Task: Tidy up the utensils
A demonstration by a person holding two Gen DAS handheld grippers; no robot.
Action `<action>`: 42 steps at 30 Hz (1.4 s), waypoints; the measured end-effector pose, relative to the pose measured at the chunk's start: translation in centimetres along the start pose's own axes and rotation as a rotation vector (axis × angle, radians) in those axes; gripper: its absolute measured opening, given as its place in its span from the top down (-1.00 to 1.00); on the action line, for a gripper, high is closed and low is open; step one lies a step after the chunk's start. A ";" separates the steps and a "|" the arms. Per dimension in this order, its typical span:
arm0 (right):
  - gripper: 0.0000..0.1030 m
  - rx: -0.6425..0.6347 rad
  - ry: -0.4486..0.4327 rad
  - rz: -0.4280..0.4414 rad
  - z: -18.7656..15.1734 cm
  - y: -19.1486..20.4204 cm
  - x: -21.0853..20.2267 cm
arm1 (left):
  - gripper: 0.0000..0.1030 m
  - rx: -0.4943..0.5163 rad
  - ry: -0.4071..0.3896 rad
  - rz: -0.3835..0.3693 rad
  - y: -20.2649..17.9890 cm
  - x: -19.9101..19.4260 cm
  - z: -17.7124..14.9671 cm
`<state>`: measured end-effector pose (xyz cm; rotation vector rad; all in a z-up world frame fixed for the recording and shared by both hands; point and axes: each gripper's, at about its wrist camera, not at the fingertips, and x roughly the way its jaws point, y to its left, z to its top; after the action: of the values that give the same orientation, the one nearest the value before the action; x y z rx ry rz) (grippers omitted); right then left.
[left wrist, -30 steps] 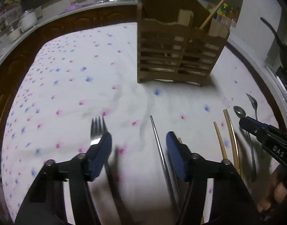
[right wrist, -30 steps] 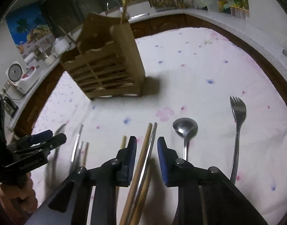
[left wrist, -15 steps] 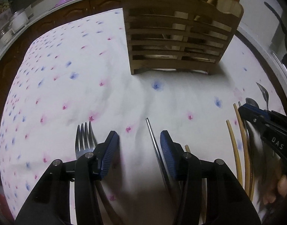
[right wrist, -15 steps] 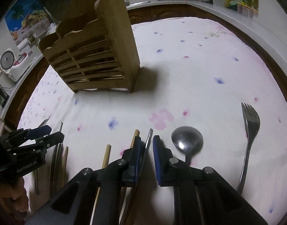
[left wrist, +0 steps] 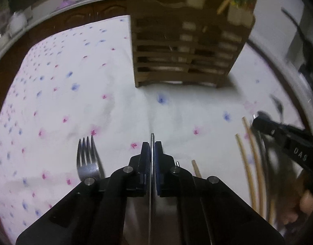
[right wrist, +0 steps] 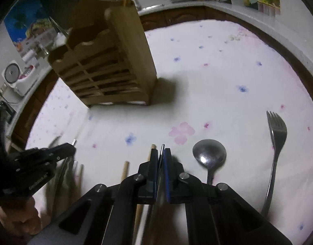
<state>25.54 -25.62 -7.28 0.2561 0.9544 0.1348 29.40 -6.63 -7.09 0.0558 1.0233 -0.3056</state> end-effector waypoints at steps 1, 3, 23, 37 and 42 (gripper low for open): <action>0.91 0.004 -0.008 0.011 0.0 0.1 -0.4 | 0.92 -0.014 -0.010 -0.016 0.3 -0.6 0.0; 0.91 0.014 -0.027 0.039 -0.1 0.3 -1.5 | 0.94 -0.033 -0.032 -0.045 0.5 -1.8 -0.1; 0.92 -0.033 -0.224 0.132 -0.1 3.3 -11.9 | 0.94 -0.027 -0.257 -0.169 0.1 -14.8 -1.5; 0.92 -0.057 -0.430 0.147 0.2 4.5 -18.8 | 0.96 -0.076 -0.476 -0.169 1.3 -21.2 -2.9; 0.92 -0.063 -0.441 0.148 0.6 4.8 -19.1 | 0.96 -0.092 -0.489 -0.170 1.8 -21.3 -2.9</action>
<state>15.08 -25.40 9.38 0.2838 0.4923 0.2330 17.20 0.42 9.25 -0.1830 0.5553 -0.4026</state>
